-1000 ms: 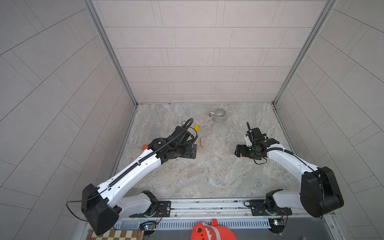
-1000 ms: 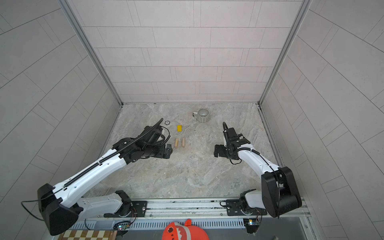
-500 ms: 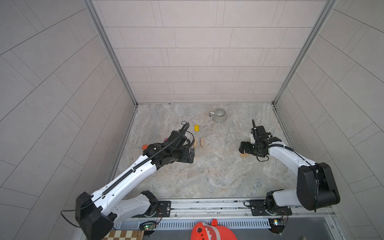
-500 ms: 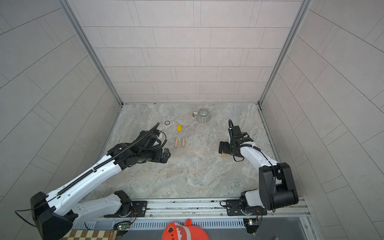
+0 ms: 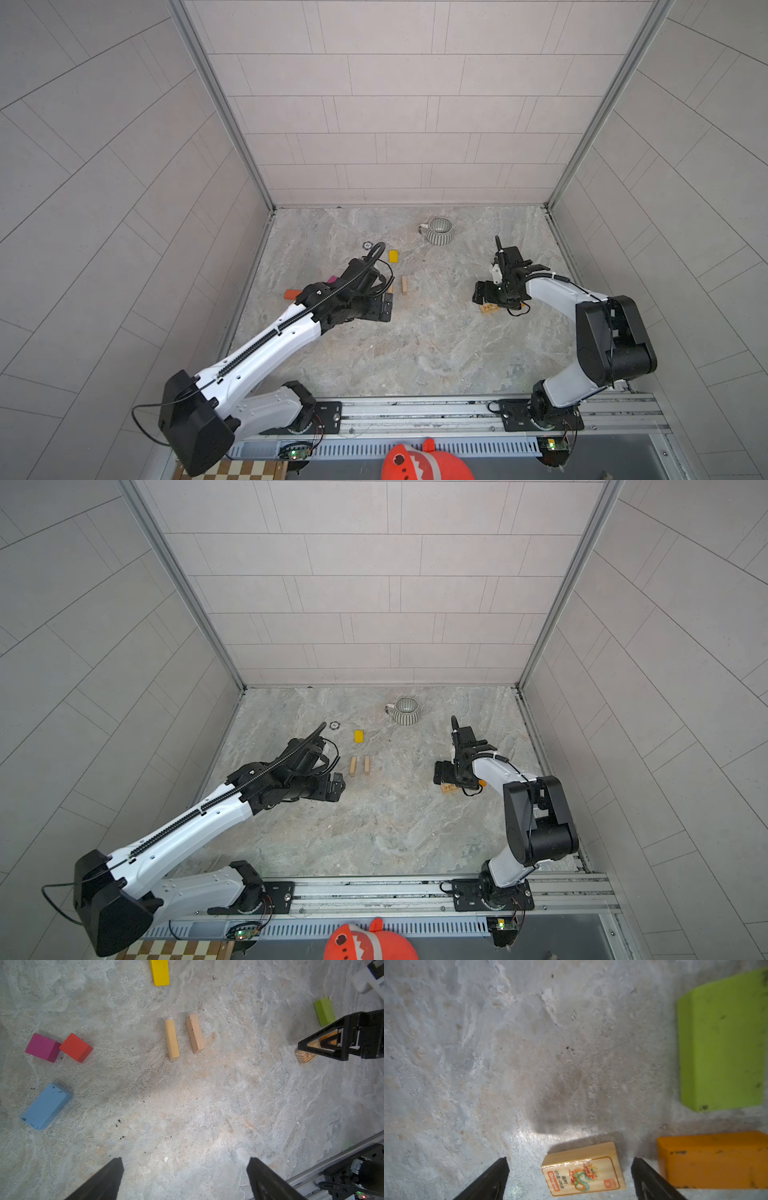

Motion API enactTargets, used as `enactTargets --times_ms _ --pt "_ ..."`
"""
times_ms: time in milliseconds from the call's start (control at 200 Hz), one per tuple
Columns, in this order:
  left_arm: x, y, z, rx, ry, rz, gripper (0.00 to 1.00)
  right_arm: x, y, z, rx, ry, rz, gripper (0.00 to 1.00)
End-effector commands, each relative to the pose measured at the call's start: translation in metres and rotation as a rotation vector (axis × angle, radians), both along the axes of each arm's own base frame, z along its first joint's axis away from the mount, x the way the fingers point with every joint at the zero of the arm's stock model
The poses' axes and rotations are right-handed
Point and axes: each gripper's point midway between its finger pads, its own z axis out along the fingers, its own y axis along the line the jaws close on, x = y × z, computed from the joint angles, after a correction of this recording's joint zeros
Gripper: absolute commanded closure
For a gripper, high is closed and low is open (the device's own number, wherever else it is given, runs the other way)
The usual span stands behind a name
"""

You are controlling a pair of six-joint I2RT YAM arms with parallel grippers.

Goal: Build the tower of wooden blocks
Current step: 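Close right gripper on the dragon-printed block and lift it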

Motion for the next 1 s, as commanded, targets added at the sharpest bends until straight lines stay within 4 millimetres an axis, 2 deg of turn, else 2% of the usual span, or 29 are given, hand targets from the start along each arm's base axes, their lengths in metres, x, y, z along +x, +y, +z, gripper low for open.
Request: enactTargets --times_ms 0,155,310,505,666,996 --pt "0.003 0.003 0.007 0.02 -0.027 -0.007 0.0 -0.006 0.002 0.005 -0.013 0.007 0.025 0.09" --pt "0.0 0.002 0.017 0.004 -0.015 -0.016 0.0 -0.012 0.008 0.003 -0.028 0.033 0.06 0.17" --pt "-0.001 0.004 0.025 -0.004 -0.04 -0.022 0.0 -0.019 0.01 -0.004 -0.049 0.071 0.079 0.18" --pt "-0.003 0.007 0.024 -0.001 -0.041 -0.019 0.0 -0.024 0.007 -0.002 -0.106 0.078 0.079 0.17" --pt "-0.002 0.008 0.021 0.0 -0.043 -0.015 0.0 -0.027 0.001 0.0 -0.144 0.081 0.053 0.26" --pt "0.0 0.015 0.015 0.017 -0.042 0.012 0.0 -0.022 0.01 -0.002 -0.145 0.087 0.036 0.32"
